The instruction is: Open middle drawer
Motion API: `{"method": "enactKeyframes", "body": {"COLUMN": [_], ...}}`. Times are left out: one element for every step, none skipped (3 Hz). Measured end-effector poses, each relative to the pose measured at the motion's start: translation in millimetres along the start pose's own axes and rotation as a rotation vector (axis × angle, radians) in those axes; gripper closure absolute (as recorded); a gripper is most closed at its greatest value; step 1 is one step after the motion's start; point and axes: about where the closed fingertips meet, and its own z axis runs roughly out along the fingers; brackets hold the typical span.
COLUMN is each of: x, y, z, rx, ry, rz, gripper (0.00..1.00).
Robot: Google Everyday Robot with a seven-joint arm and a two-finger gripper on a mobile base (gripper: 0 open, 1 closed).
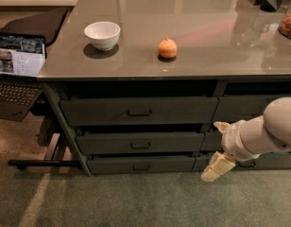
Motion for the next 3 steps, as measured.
{"method": "enactKeyframes", "body": {"x": [1.2, -8.0, -11.3], "y": [-14.4, -28.2, -29.2], "z": [60.4, 107.2, 145.0], "rx": [0.034, 0.052, 0.034], "ry": [-0.124, -0.199, -0.223], "rz": [0.039, 0.056, 0.077], "gripper": [0.0, 0.0, 0.0]}}
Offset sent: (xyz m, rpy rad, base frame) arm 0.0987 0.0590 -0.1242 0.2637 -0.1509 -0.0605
